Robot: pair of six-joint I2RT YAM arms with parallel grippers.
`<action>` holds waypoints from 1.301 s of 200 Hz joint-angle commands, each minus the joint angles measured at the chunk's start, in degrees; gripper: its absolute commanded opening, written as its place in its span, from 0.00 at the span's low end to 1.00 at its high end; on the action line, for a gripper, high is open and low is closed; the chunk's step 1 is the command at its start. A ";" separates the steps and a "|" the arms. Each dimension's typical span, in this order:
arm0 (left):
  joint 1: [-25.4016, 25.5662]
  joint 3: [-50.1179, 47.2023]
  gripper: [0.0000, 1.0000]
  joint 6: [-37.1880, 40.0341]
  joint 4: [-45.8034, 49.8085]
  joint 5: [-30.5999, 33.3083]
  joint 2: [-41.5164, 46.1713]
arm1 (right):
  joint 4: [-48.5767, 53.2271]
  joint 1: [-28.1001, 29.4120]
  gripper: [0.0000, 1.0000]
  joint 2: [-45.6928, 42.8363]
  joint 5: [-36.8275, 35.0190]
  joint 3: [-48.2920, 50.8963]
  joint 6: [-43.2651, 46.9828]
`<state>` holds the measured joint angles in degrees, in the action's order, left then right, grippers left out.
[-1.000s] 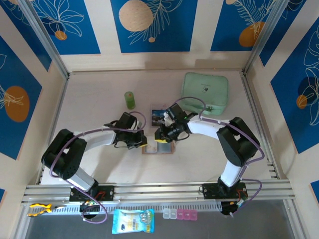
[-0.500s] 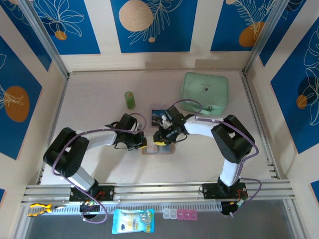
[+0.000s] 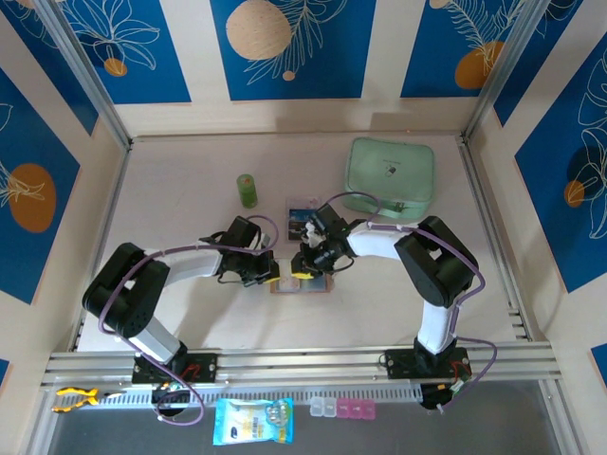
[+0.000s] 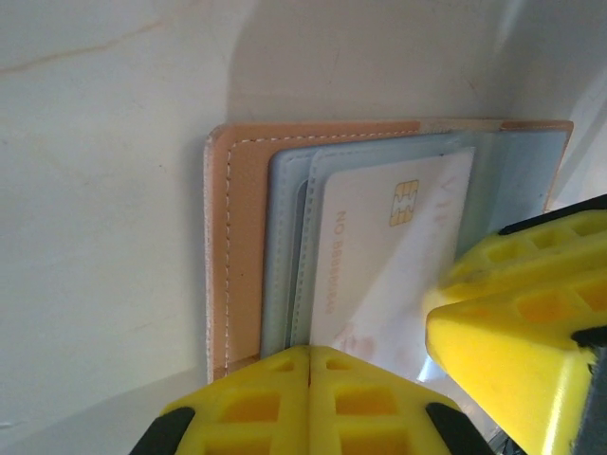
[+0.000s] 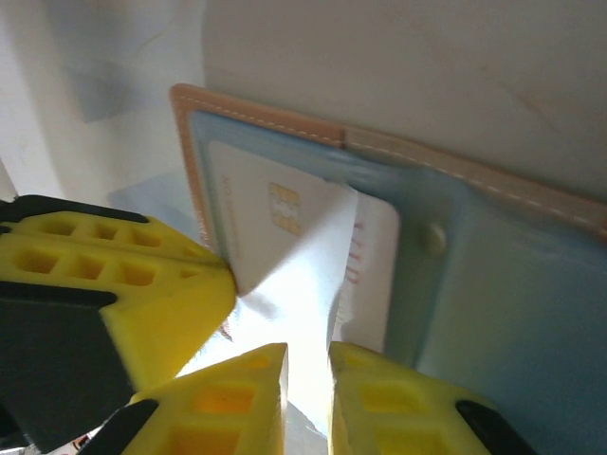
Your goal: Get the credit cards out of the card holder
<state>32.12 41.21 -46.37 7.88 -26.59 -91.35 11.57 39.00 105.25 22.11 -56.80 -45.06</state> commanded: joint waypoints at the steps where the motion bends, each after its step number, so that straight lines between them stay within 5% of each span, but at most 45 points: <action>1: -0.32 -1.22 0.01 0.45 0.81 0.00 -0.03 | -2.15 0.50 0.18 1.31 3.12 0.28 0.10; 68: -0.31 3.13 0.10 3.67 6.20 2.77 2.04 | 2.12 0.46 0.22 2.33 0.36 -0.69 0.41; 260: -0.32 2.66 0.07 2.42 6.81 2.27 2.26 | 9.34 0.85 0.26 -4.55 -5.76 -2.01 3.18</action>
<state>32.10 42.74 -44.47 11.62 -25.02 -91.09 19.03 39.75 103.66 16.58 -58.19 -42.83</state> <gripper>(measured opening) 0.071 0.263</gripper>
